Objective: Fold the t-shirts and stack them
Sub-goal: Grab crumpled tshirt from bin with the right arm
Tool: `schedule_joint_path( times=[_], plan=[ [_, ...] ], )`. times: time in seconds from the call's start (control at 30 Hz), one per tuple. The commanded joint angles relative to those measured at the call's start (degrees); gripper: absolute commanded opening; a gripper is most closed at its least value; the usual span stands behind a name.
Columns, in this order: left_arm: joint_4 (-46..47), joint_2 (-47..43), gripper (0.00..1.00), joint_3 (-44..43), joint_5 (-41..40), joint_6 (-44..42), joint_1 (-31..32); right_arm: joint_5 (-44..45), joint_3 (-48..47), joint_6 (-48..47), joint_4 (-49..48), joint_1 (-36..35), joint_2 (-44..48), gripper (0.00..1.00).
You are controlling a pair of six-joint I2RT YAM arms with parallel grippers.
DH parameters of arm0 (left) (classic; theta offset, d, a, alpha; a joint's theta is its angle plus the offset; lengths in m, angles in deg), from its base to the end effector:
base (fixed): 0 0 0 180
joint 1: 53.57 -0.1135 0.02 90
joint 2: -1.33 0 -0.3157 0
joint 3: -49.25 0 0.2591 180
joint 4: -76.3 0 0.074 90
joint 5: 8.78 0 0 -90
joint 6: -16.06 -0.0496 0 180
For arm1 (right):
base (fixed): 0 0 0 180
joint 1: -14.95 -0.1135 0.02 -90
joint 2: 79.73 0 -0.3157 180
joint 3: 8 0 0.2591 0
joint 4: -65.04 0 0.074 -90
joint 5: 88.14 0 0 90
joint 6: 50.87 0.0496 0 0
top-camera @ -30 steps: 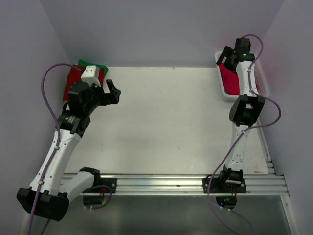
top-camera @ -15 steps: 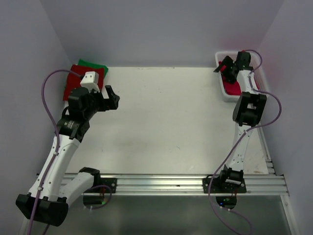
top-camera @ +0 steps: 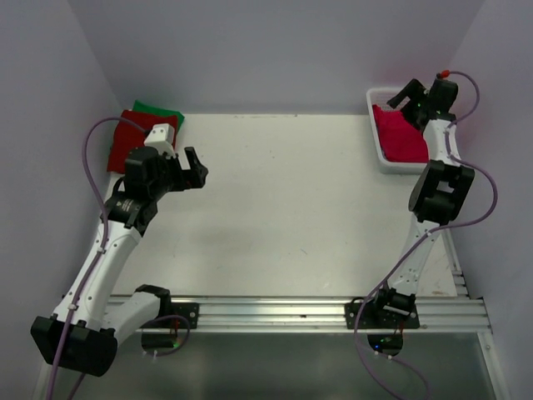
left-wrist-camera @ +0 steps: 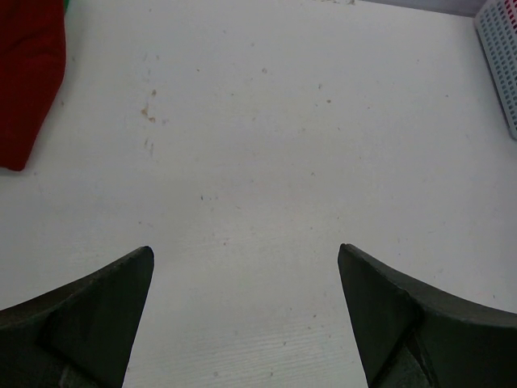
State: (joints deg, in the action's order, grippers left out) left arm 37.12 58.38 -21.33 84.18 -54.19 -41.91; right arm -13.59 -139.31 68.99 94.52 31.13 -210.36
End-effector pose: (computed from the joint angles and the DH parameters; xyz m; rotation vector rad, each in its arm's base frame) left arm 0.2067 -0.0453 0.3856 -0.1109 2.0378 -0.3982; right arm 0.5717 -0.1521 0.2975 0.6581 1.9743 0.4255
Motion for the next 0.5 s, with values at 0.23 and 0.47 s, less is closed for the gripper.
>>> schedule_joint_path(
  times=[0.23,0.47],
  plan=[
    [2.0,-0.3,1.00,0.1,1.3,0.8,-0.1,21.4,-22.4,-7.5,16.6,-3.9,-7.8,0.89],
    [0.6,-2.6,1.00,1.5,-0.2,0.5,-0.1,20.0,-9.9,-6.1,15.5,-4.0,-9.3,0.82]
  ],
)
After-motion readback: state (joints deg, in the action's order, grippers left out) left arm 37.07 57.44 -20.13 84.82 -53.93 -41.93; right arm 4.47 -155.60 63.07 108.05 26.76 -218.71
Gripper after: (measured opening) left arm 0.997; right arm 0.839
